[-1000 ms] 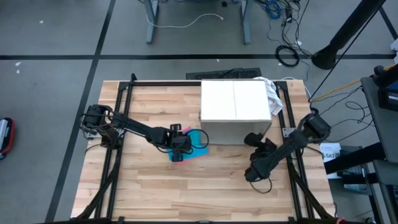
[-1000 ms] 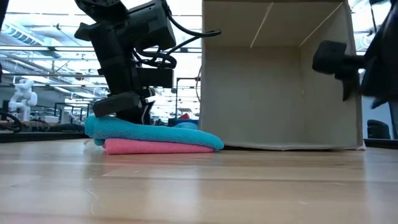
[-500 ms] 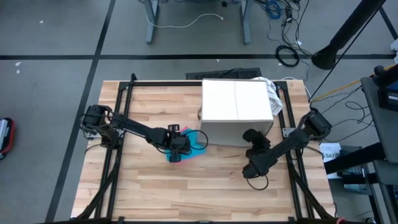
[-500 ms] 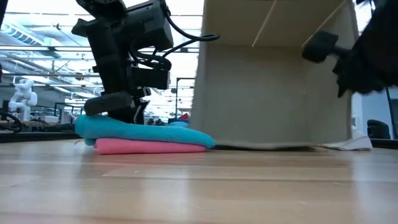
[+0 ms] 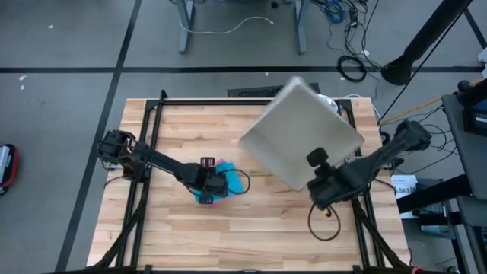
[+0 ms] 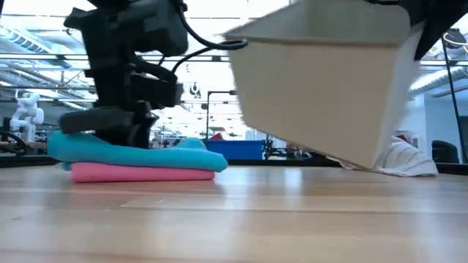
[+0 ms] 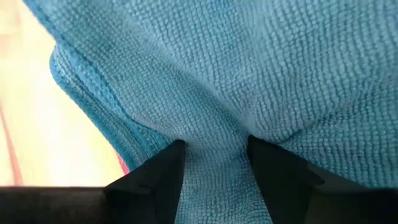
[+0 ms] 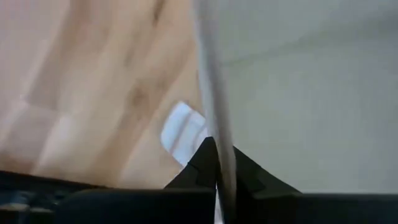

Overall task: Fold towel
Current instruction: Adjust the laundry organizer

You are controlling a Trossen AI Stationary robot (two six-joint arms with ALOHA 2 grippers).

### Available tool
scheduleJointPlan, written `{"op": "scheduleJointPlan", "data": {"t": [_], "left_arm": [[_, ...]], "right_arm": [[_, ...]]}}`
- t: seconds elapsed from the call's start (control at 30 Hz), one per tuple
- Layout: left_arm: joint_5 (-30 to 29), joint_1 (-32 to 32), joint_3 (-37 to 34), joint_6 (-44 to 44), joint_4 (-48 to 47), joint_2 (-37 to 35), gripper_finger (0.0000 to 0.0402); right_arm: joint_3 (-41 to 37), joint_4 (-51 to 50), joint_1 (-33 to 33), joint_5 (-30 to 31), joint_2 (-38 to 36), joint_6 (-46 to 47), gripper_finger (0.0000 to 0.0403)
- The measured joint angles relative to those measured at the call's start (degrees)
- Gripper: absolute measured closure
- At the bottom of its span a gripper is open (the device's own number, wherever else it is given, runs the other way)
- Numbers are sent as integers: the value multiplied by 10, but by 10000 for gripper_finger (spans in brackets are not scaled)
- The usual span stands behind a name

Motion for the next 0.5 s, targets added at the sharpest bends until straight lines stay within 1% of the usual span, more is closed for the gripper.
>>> {"op": "scheduleJointPlan", "data": {"t": [0.1,0.23,0.33,0.5], "left_arm": [[-1,-14,0,0,-4,0,207],[-8,-27,0,-9,-7,0,207],[-5,-28,0,-18,-7,0,207],[-6,-28,-1,-27,-5,0,207]], "right_arm": [[0,28,-9,-31,-35,-16,402],[-1,77,-26,-56,-64,-41,402],[0,140,-39,-72,-70,-64,402],[0,207,-69,-68,-59,-98,402]]}}
